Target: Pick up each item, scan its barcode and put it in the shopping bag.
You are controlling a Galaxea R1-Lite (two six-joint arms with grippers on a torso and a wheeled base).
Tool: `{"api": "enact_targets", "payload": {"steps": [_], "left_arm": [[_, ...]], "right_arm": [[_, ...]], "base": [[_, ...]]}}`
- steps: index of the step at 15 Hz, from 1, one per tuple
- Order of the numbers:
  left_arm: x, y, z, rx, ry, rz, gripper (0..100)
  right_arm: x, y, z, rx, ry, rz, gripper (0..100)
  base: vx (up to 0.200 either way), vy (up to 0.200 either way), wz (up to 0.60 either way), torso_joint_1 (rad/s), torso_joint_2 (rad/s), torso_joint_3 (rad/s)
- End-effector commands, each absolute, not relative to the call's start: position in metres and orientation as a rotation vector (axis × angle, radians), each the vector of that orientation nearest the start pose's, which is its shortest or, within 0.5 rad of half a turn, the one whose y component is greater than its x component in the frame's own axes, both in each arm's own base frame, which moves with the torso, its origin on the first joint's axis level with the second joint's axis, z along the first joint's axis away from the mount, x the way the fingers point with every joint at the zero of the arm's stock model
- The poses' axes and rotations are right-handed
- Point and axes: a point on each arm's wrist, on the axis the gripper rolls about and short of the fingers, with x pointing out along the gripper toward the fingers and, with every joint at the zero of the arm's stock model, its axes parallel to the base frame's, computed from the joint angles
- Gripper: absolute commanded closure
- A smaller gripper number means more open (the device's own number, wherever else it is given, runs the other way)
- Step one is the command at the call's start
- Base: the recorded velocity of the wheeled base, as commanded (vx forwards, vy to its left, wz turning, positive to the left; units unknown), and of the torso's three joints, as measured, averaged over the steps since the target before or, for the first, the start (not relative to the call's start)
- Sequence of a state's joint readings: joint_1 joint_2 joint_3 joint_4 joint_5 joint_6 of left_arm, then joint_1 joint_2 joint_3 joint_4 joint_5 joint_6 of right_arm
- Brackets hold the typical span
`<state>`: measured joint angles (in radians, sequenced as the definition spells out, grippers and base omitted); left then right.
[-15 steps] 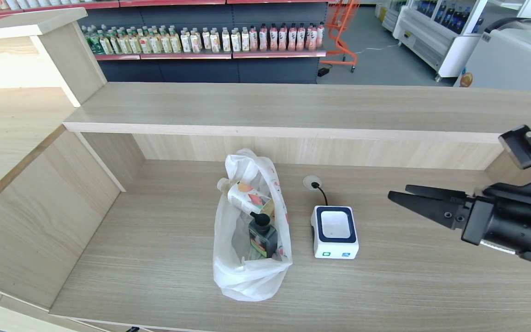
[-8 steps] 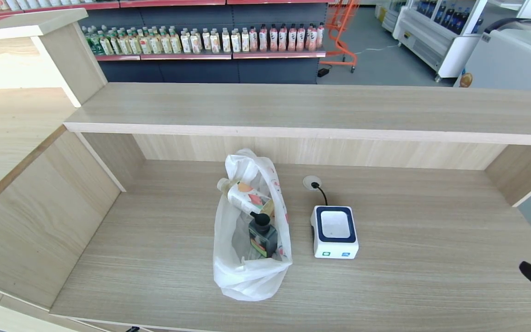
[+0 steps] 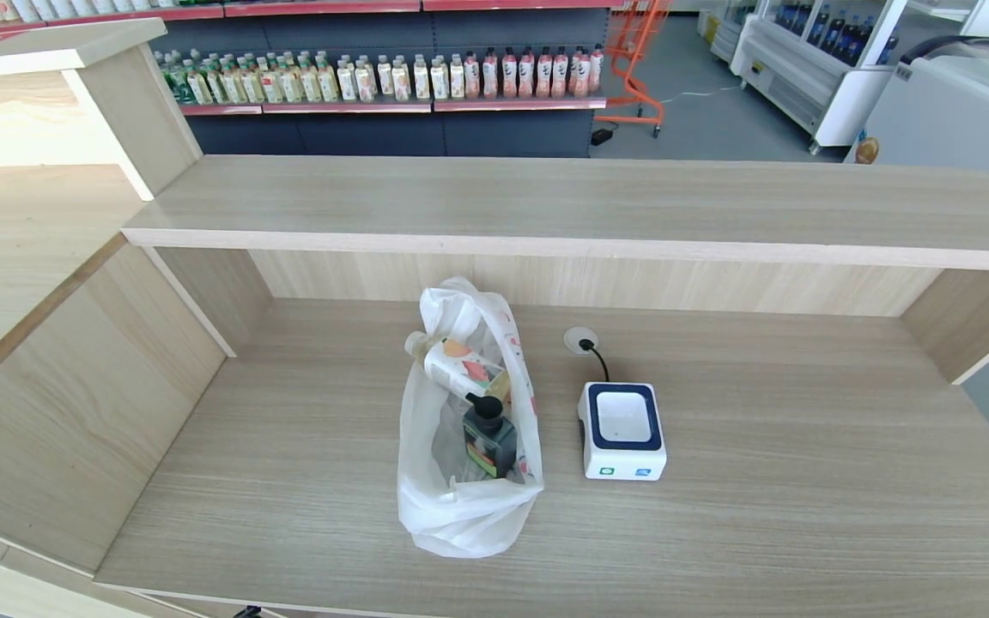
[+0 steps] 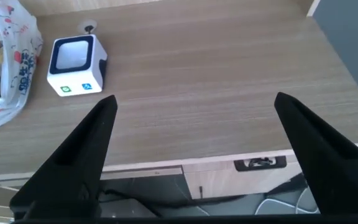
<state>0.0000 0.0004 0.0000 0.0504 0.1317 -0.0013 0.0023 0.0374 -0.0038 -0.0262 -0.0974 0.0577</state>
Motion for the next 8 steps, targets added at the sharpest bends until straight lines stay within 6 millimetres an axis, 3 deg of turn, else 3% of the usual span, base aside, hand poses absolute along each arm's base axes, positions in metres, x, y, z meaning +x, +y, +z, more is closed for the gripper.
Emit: {"api": "enact_targets", "payload": {"steps": [1, 8], "left_arm": [[-0.0231, 0.003, 0.0703, 0.002, 0.05, 0.132, 0], [-0.0231, 0.003, 0.0705, 0.002, 0.049, 0.132, 0]], "right_arm": [[-0.0229, -0.0022, 0.0781, 0.058, -0.029, -0.093, 100], [-0.0229, -0.0019, 0.078, 0.052, -0.027, -0.078, 100]], "base": [[0.0, 0.0, 0.0, 0.0, 0.0, 0.0], [0.0, 0.0, 0.0, 0.0, 0.0, 0.0]]}}
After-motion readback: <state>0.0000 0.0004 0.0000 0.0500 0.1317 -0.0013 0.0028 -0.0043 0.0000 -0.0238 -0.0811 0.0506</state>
